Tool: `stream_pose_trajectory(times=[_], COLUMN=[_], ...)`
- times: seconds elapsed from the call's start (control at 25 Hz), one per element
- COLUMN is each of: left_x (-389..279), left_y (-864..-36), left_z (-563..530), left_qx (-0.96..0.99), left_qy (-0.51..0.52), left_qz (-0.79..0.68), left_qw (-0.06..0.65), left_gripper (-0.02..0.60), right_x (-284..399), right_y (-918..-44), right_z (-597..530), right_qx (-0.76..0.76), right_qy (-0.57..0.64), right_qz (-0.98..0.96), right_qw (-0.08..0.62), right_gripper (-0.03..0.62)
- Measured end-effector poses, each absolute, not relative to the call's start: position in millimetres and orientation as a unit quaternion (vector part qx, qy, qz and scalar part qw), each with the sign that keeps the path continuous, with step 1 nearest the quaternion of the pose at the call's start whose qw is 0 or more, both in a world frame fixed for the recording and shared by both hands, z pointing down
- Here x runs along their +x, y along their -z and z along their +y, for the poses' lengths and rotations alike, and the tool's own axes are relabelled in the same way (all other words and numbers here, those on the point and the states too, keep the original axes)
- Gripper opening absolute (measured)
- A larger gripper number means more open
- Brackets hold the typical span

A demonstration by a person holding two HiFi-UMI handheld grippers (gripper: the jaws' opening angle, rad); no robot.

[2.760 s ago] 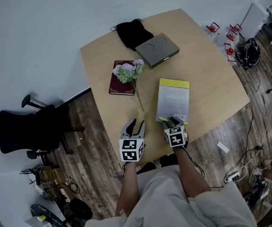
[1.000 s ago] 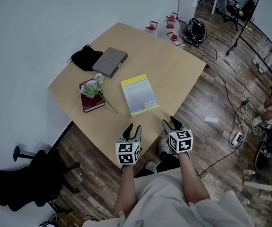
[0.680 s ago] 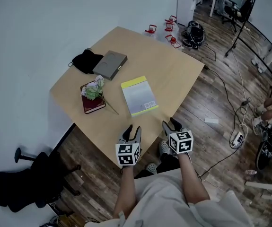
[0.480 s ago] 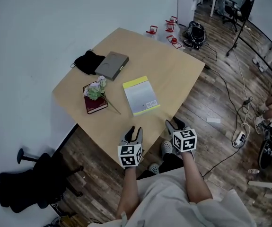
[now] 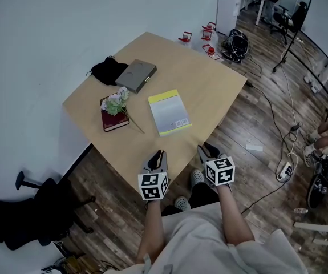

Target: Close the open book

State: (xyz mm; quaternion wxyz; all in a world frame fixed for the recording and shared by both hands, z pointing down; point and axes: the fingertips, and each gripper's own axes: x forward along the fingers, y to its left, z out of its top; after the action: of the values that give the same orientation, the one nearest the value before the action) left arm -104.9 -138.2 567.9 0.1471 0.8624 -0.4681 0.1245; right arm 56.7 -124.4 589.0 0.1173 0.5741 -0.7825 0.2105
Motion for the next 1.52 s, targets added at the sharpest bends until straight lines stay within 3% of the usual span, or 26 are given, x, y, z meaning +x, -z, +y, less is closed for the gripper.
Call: stream_pose_trajectory(times=[0.36, 1.52], left_x=[-111.2, -116.1], left_y=[-565.3, -563.8], left_z=[-132.3, -114.5], left_qx=[0.863, 0.872], left_qy=[-0.109, -0.106], left_qz=[-0.471, -0.455], left_qw=[0.148, 0.143], left_gripper=[0.026, 0.025], right_x=[58.5, 42.2], right_y=[-586.7, -582.1], right_z=[-119.8, -111.5], right_qx=[0.583, 0.562], right_qy=[-0.194, -0.187], right_qz=[-0.779, -0.794], right_qw=[0.124, 0.138], right_gripper=[0.011, 0.008])
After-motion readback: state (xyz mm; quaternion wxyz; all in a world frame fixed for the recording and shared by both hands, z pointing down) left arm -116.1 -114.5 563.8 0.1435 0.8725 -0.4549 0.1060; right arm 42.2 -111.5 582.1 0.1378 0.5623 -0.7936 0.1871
